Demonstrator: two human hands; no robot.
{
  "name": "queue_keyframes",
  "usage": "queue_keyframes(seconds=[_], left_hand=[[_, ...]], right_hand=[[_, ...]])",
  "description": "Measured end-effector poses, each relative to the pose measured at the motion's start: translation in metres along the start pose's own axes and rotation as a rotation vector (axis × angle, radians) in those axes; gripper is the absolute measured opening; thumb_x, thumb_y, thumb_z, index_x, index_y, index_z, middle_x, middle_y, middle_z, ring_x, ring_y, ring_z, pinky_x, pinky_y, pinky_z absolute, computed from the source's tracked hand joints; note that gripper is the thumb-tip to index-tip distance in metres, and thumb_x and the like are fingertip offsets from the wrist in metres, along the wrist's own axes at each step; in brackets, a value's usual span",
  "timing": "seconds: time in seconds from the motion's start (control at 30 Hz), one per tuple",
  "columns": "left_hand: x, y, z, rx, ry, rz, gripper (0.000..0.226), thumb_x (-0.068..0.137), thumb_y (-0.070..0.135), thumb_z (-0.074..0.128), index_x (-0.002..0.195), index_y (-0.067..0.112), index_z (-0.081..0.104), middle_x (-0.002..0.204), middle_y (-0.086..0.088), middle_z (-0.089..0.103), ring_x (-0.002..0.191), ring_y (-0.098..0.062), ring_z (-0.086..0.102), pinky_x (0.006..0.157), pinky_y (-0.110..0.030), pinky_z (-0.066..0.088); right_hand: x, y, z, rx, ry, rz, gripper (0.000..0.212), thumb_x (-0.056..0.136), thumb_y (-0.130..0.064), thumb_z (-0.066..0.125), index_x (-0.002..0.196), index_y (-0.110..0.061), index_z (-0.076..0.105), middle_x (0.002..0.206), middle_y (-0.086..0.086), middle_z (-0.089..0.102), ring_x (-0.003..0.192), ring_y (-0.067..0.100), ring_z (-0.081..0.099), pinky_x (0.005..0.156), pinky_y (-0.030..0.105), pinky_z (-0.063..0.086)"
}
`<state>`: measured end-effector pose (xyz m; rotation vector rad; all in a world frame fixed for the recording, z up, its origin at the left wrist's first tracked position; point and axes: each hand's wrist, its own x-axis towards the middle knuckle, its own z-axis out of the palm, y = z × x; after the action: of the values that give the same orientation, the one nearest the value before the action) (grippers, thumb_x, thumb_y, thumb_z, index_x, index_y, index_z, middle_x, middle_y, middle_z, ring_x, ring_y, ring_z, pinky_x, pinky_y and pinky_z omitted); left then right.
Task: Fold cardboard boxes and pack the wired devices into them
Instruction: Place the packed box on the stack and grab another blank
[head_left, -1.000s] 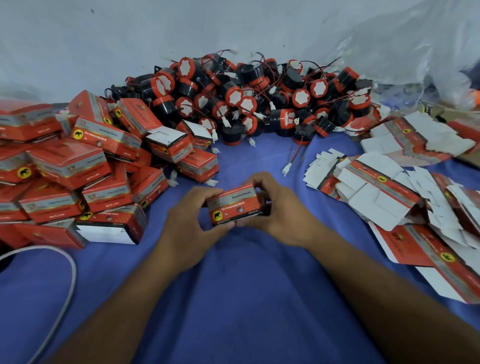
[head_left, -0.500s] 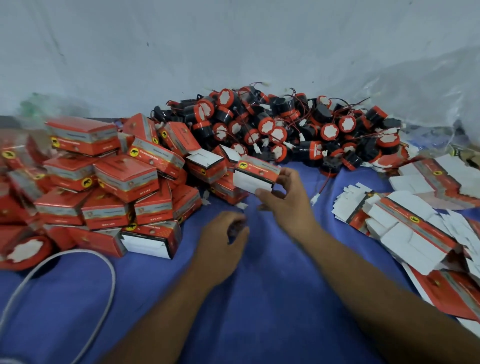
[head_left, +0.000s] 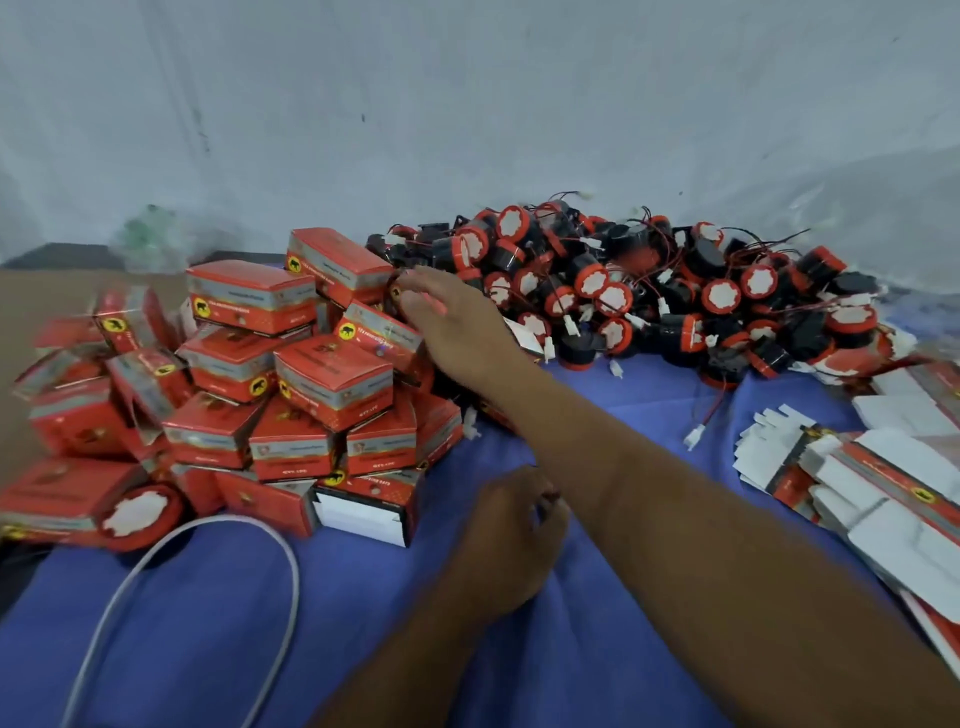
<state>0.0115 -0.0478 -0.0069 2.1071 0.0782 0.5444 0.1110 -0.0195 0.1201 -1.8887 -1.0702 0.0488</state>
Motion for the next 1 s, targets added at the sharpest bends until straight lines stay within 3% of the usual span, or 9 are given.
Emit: queue_keyframes(seconds=[0.17,0.3,0.37,0.47,0.6,0.73,0.83,0.93,1.0], left_hand=[[0.0,-0.006,0.0,0.049,-0.052,0.094,0.016,0.095,0.014,0.059,0.08,0.01,0.063,0.075,0.0,0.061,0.068,-0.012,0.055,0.065,-0.027,0.043],[0.0,-0.007,0.001,0.054,-0.051,0.076,0.013,0.096,0.015,0.06,0.085,0.013,0.067,0.081,0.004,0.062,0.075,-0.011,0.056,0.07,-0.026,0.045],[0.0,-0.008,0.002,0.049,-0.062,0.054,0.012,0.096,0.016,0.06,0.087,0.016,0.068,0.082,0.007,0.063,0.076,-0.01,0.057,0.072,-0.026,0.046],[0.001,-0.004,0.002,0.04,-0.07,0.034,0.012,0.097,0.015,0.06,0.088,0.016,0.068,0.083,0.007,0.064,0.077,-0.011,0.058,0.072,-0.027,0.047],[-0.001,-0.002,0.0,0.041,-0.056,0.012,0.012,0.096,0.015,0.061,0.088,0.017,0.069,0.084,0.005,0.066,0.08,-0.012,0.06,0.073,-0.027,0.049],[-0.001,-0.002,-0.001,0.052,-0.065,0.001,0.013,0.097,0.014,0.061,0.087,0.017,0.069,0.084,0.004,0.066,0.079,-0.013,0.06,0.073,-0.027,0.049],[-0.001,0.0,0.0,0.013,-0.058,-0.014,0.014,0.097,0.015,0.061,0.09,0.025,0.069,0.089,0.006,0.068,0.084,-0.008,0.062,0.077,-0.023,0.051],[-0.001,0.003,-0.001,-0.132,-0.029,-0.085,0.021,0.095,0.033,0.061,0.116,0.036,0.063,0.107,0.016,0.069,0.099,0.003,0.063,0.087,-0.019,0.052],[-0.001,0.004,-0.001,-0.289,-0.035,-0.099,0.047,0.091,0.045,0.064,0.135,0.035,0.052,0.122,0.022,0.064,0.108,0.001,0.063,0.089,-0.019,0.052]], right_hand=[[-0.068,0.08,-0.085,-0.316,0.164,0.271,0.03,0.097,-0.022,0.064,0.121,-0.004,0.065,0.125,0.013,0.064,0.115,0.03,0.058,0.1,0.042,0.046],[-0.153,0.139,-0.192,-0.857,0.03,0.907,0.087,0.081,-0.051,0.074,0.15,-0.018,0.034,0.152,0.021,0.035,0.139,0.042,0.033,0.112,0.052,0.033],[-0.192,0.153,-0.229,-0.972,-0.125,1.061,0.097,0.075,-0.066,0.072,0.153,-0.025,0.032,0.158,0.012,0.034,0.143,0.036,0.033,0.115,0.048,0.031],[-0.219,0.154,-0.246,-1.035,-0.149,0.953,0.082,0.077,-0.067,0.07,0.145,-0.027,0.048,0.15,0.004,0.049,0.134,0.028,0.048,0.109,0.041,0.039],[-0.223,0.154,-0.236,-1.155,-0.135,0.894,0.052,0.098,-0.047,0.053,0.142,-0.019,0.052,0.144,0.009,0.055,0.128,0.027,0.053,0.106,0.034,0.042],[-0.222,0.139,-0.226,-1.166,0.18,0.915,0.029,0.103,-0.021,0.049,0.117,-0.001,0.065,0.113,0.02,0.068,0.106,0.037,0.065,0.085,0.038,0.051],[-0.212,0.12,-0.211,-1.157,0.432,0.52,0.019,0.092,-0.002,0.051,0.097,-0.002,0.069,0.087,0.019,0.068,0.077,0.038,0.064,0.067,0.038,0.05],[-0.204,0.096,-0.173,-0.641,0.634,0.049,0.026,0.096,-0.012,0.049,0.094,-0.019,0.074,0.071,-0.005,0.063,0.061,0.015,0.053,0.058,0.028,0.037],[-0.197,0.085,-0.135,-0.155,0.638,0.084,0.022,0.101,-0.027,0.056,0.085,-0.024,0.071,0.066,-0.008,0.065,0.061,-0.002,0.056,0.057,0.017,0.04]])
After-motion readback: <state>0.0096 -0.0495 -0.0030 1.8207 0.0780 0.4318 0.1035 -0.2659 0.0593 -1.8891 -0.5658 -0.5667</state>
